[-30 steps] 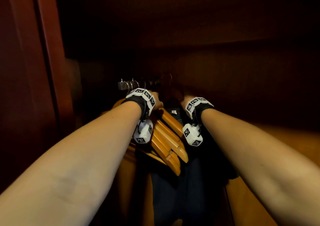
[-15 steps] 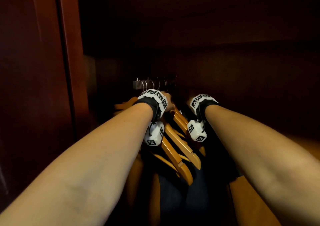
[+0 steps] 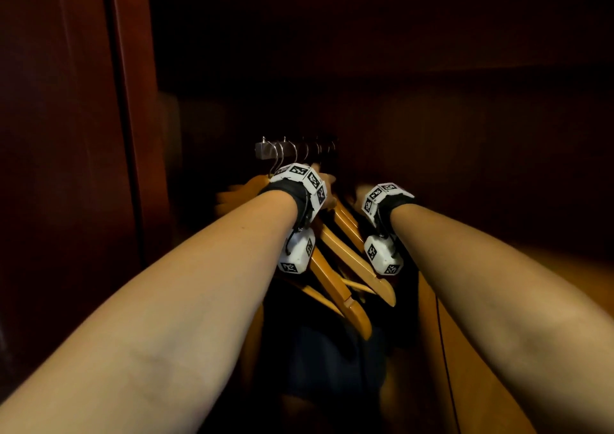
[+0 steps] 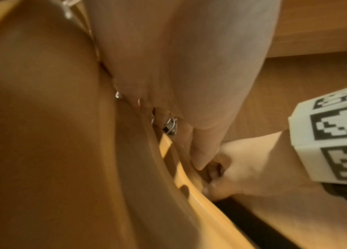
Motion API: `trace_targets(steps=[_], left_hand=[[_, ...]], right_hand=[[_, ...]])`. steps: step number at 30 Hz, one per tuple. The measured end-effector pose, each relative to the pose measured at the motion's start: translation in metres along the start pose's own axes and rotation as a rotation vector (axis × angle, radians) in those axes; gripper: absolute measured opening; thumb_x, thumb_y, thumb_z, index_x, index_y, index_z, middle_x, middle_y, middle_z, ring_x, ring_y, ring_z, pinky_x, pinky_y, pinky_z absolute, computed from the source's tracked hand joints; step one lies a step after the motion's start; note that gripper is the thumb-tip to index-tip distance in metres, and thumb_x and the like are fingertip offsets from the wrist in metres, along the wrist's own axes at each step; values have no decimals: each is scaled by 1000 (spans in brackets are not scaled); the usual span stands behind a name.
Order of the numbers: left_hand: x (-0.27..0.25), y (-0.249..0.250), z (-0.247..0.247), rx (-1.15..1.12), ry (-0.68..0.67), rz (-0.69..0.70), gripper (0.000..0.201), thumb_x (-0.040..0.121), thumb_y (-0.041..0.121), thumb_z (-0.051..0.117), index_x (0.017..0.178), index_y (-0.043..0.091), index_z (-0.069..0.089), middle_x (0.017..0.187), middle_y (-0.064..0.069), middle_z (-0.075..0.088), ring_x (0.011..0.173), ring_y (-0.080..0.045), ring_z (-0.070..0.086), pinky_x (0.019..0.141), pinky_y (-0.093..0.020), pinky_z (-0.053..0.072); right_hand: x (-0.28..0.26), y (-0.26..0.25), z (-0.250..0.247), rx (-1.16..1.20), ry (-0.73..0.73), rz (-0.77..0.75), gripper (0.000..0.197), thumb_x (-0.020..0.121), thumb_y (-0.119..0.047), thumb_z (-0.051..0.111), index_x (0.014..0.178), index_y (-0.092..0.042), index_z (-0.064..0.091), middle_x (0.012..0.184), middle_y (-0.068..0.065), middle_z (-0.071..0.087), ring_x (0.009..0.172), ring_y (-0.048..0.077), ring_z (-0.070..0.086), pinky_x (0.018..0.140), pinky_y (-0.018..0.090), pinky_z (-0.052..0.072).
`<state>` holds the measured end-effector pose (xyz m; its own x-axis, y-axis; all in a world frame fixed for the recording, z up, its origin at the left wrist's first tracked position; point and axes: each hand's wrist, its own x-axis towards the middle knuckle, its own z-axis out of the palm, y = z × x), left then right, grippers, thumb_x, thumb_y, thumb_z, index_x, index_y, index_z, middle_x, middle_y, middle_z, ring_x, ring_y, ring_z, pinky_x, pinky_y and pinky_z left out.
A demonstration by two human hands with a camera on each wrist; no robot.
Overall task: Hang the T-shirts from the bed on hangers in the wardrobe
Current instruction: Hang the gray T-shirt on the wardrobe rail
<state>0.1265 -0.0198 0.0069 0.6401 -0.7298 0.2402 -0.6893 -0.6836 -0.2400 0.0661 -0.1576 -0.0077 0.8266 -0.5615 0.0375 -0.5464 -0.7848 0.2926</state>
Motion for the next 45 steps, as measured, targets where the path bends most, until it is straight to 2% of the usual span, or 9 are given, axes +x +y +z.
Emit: trace_targets(steps=[5, 10, 15, 23, 31, 35, 37, 41, 45], left_hand=[[2, 0, 3, 39, -2, 4, 69, 89, 59, 53, 151, 42, 29, 155, -9, 29, 140, -34, 31, 110, -52, 36], [2, 1, 8, 109, 4, 23, 68, 90, 57, 54, 151, 38, 30, 154, -12, 32, 139, -36, 33, 108, -54, 38], [0, 5, 11, 239, -57, 43, 71, 83, 58, 64, 145, 33, 42, 146, -13, 40, 132, -40, 40, 98, -58, 45], [-7, 5, 10, 265, -29, 59, 70, 82, 59, 65, 143, 34, 43, 143, -12, 44, 129, -38, 44, 95, -56, 48], [-16, 2, 12, 147, 51, 62, 76, 88, 51, 61, 153, 36, 25, 160, -12, 20, 144, -37, 25, 110, -54, 35], [-23, 4, 3, 109, -7, 78, 51, 82, 45, 59, 131, 32, 58, 139, -9, 48, 125, -36, 46, 95, -50, 48], [-28, 6, -2, 151, -43, 87, 46, 82, 42, 59, 126, 30, 62, 133, -9, 52, 121, -36, 49, 92, -50, 50], [-28, 7, 2, 229, -4, 110, 46, 90, 36, 59, 134, 27, 56, 142, -11, 44, 130, -38, 42, 98, -53, 45], [-29, 6, 7, 246, 56, 102, 60, 97, 38, 54, 152, 22, 34, 163, -17, 8, 149, -40, 10, 115, -56, 22]], right_hand=[[16, -2, 14, 150, 4, 34, 39, 94, -23, 64, 130, -18, 52, 120, 10, 60, 110, 37, 62, 94, 53, 53], [-1, -4, 16, 424, 61, 46, 31, 104, -31, 47, 123, -7, 53, 112, 12, 59, 102, 29, 59, 96, 42, 49], [-10, -3, 25, 597, 81, 52, 49, 105, -41, 43, 146, -14, 45, 138, 12, 55, 124, 30, 55, 104, 46, 45], [-19, -6, 28, 566, 71, 75, 47, 101, -43, 48, 142, -19, 49, 132, 9, 59, 118, 28, 59, 101, 47, 48], [-22, -6, 32, 573, 55, 150, 52, 98, -49, 49, 139, -17, 52, 131, 11, 61, 116, 30, 60, 101, 47, 47], [-24, -8, 28, 575, 63, 173, 55, 99, -42, 56, 143, -10, 48, 140, 14, 55, 126, 32, 55, 104, 43, 46], [-24, -10, 27, 582, 65, 178, 57, 97, -39, 60, 144, -9, 47, 142, 14, 53, 127, 32, 54, 104, 43, 46], [-26, -11, 29, 604, 24, 176, 64, 93, -43, 64, 147, -14, 44, 146, 13, 50, 129, 32, 53, 106, 45, 45], [-27, -9, 35, 629, 21, 208, 65, 91, -45, 66, 146, -17, 46, 140, 12, 56, 125, 33, 56, 105, 45, 46]])
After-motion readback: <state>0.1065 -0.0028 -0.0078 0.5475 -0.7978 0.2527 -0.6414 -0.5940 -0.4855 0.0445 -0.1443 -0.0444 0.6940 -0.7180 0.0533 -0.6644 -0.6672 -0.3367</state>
